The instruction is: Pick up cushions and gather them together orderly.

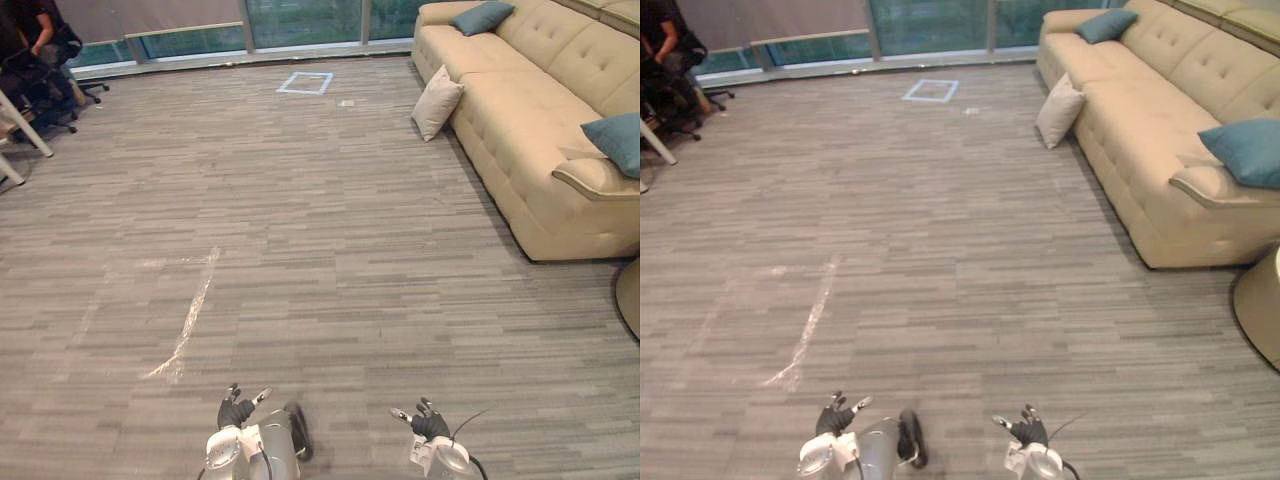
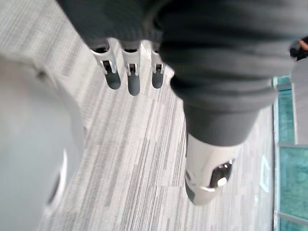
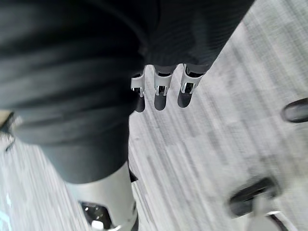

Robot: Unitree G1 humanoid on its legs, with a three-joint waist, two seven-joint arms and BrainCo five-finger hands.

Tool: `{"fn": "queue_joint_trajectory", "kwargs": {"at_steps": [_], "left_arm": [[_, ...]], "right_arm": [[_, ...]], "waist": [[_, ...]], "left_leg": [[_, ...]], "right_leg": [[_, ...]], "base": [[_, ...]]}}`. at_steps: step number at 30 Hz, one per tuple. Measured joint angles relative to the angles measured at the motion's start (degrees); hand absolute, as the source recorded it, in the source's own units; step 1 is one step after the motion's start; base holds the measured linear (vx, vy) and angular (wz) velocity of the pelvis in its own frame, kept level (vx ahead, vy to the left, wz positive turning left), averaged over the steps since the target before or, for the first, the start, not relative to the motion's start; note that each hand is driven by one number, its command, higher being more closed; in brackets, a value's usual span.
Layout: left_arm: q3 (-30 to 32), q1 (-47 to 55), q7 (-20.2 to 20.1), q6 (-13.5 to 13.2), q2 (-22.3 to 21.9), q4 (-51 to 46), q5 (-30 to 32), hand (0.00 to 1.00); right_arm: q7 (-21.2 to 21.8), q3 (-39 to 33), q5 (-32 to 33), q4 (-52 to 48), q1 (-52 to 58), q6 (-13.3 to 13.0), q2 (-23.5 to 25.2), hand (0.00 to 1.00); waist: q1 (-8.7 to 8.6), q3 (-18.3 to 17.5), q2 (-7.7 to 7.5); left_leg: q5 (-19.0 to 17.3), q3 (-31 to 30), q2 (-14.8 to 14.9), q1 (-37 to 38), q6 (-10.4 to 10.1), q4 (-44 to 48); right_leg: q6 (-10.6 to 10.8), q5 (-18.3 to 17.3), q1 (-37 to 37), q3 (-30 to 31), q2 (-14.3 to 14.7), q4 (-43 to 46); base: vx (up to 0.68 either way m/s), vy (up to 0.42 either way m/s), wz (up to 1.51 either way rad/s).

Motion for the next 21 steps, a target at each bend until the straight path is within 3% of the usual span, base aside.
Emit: {"fn": "queue_joint_trajectory", "kwargs": {"at_steps": [1, 2, 3, 4, 5, 6, 7, 9, 11, 13, 15, 16, 17, 18, 20, 21], "left_arm": [[-0.03, 0.11, -0.04, 0.07, 0.69, 0.32, 0.04, 0.0], [-0.16, -0.05, -0.13, 0.15, 1.73, 0.88, 0.04, 0.0], [-0.55, -0.18, -0.05, 0.12, 2.29, 1.26, 0.05, 0.0], [-1.04, -0.68, 0.01, 0.18, 2.89, 1.8, 0.08, 0.0], [-2.15, -1.12, 0.15, 0.67, 3.52, 2.96, 0.17, 0.0], [-2.74, -1.34, 0.24, 1.08, 3.56, 3.56, 0.19, 0.0], [-3.58, -1.76, 0.35, 1.24, 3.34, 4.45, 0.19, 0.0], [-5.63, -2.04, 0.47, 1.29, 2.45, 5.1, 0.14, 0.0], [-7.29, -2.07, 0.35, 1.31, 1.66, 5.79, 0.14, 0.0], [-9.06, -2.42, 0.05, 1.67, 0.88, 7.47, 0.17, 0.0], [-9.14, -2.79, -0.16, 1.74, -0.28, 7.48, 0.24, 0.0], [-9.14, -2.71, -0.21, 1.67, -0.37, 7.47, 0.42, 0.0], [-9.13, -2.48, -0.24, 1.68, -0.38, 7.93, 0.86, 0.0], [-9.0, -2.79, -0.24, 1.69, -0.4, 8.5, 1.27, 0.0], [-9.01, -2.87, -0.24, 1.43, -0.42, 8.37, 1.78, 0.0], [-8.72, -2.8, -0.23, 1.43, -0.42, 8.42, 2.28, 0.0]], "right_arm": [[-0.02, -0.18, 0.0, 0.0, 0.63, 0.0, 0.18, 0.0], [-0.02, -0.28, -0.05, 0.05, 1.3, -0.03, 1.22, 0.0], [0.07, -0.28, -0.18, 0.11, 1.73, -0.03, 1.19, 0.0], [0.03, -0.44, -0.2, 0.13, 2.09, -0.05, 1.11, 0.0], [0.05, -0.85, -0.48, 0.16, 2.83, -0.08, 0.6, 0.0], [0.18, -0.95, -0.54, -0.26, 3.15, -0.11, 0.53, 0.0], [0.14, -1.31, -0.73, -0.55, 3.34, -0.61, -0.09, 0.0], [0.13, -2.23, -1.87, -0.58, 3.46, -1.28, -0.72, 0.0], [0.06, -2.77, -1.74, -1.12, 3.52, -1.89, -0.9, 0.0], [0.07, -4.04, -1.65, -2.77, 3.54, -2.22, -0.88, 0.0], [0.1, -4.63, -1.63, -2.76, 3.28, -2.33, -0.71, 0.0], [0.09, -4.65, -1.61, -2.74, 3.21, -2.33, -0.69, 0.0], [0.1, -4.58, -1.64, -2.63, 3.16, -2.29, -0.85, 0.0], [0.16, -4.7, -1.82, -2.73, 2.63, -2.02, -0.95, 0.0], [0.25, -4.66, -2.16, -2.96, 2.16, -1.88, -1.99, 0.0], [0.31, -4.61, -2.09, -2.91, 1.79, -1.7, -2.58, 0.0]], "waist": [[0.04, -1.14, -1.17], [-0.29, -1.72, -3.58], [-0.25, -1.78, -4.62], [-0.44, -1.66, -5.21], [-1.12, -1.4, -5.22], [-1.16, -1.14, -4.87], [-1.41, -1.09, -4.68], [-1.84, -0.88, -2.89], [-3.27, -1.01, -2.51], [-4.73, -0.72, -2.46], [-4.89, -0.61, -2.42], [-4.9, -0.49, -2.41], [-5.29, -0.17, -1.95], [-5.39, -0.3, -1.01], [-5.52, -0.38, 0.87], [-5.85, -0.23, 2.04]], "left_leg": [[0.57, 0.59, -1.02, 0.14, 0.6, 0.81], [-1.56, 1.5, -3.04, 1.94, 2.13, 1.0], [-3.74, 1.81, -4.61, 3.78, 2.34, 1.13], [-6.05, 1.73, -6.1, 6.24, 2.23, 1.19], [-8.64, 1.28, -7.7, 9.52, 1.69, 1.06], [-9.88, 1.08, -8.57, 12.29, 1.46, 0.61], [-11.52, 0.82, -9.27, 16.49, 1.43, -0.63], [-14.0, -0.51, -9.47, 23.17, 1.03, -4.43], [-15.05, -2.77, -9.34, 27.92, 0.23, -8.06], [-16.25, -5.51, -9.18, 33.06, -0.46, -11.14], [-17.72, -7.45, -9.18, 38.19, -1.02, -14.32], [-18.58, -8.46, -9.2, 40.13, -1.82, -14.92], [-19.08, -9.86, -8.49, 42.16, -1.99, -14.99], [-19.0, -11.09, -6.98, 43.39, -2.0, -14.12], [-17.61, -13.35, -4.69, 41.78, -3.14, -6.19], [-15.88, -14.39, -3.09, 38.15, -5.72, 3.89]], "right_leg": [[0.15, 0.04, -0.65, 0.56, -1.23, 2.26], [1.09, 0.01, -3.28, 1.36, -3.97, 10.1], [3.54, 1.38, -7.15, 2.16, -5.22, 20.23], [8.28, 6.98, -12.48, 3.32, -6.29, 33.36], [11.11, 12.98, -17.99, 4.37, -6.92, 46.48], [11.55, 13.08, -21.23, 4.2, -7.39, 53.23], [11.06, 12.67, -24.78, 3.35, -7.67, 58.54], [7.85, 9.8, -32.32, -0.71, -6.79, 60.61], [6.12, 7.22, -39.49, -5.48, -6.07, 55.0], [5.02, 6.78, -44.03, -10.23, -5.62, 41.43], [2.39, 11.29, -44.82, -12.47, -4.49, 20.64], [1.06, 13.82, -44.93, -12.06, -4.04, 16.53], [-1.8, 19.14, -44.39, -11.25, -3.52, 18.17], [-3.23, 17.12, -44.5, -11.36, -3.27, 22.19], [-4.89, 9.19, -44.4, -13.39, -3.95, 29.68], [-5.04, 6.0, -42.37, -14.44, -3.34, 30.51]], "base": [[0.61, 0.25, -0.39], [0.73, 0.306, -0.15], [0.68, 0.328, -0.07], [0.8, 0.391, 0.08], [0.65, 0.324, 0.16], [0.62, 0.272, 0.21], [0.59, 0.221, 0.13], [0.6, 0.195, 0.19], [0.55, 0.097, 0.52], [0.55, 0.014, 0.69], [0.72, -0.083, 0.72], [0.93, -0.16, 0.78], [0.66, -0.145, 0.59], [0.81, -0.212, 0.6], [0.82, -0.285, 0.47], [0.86, -0.322, 0.27]]}}
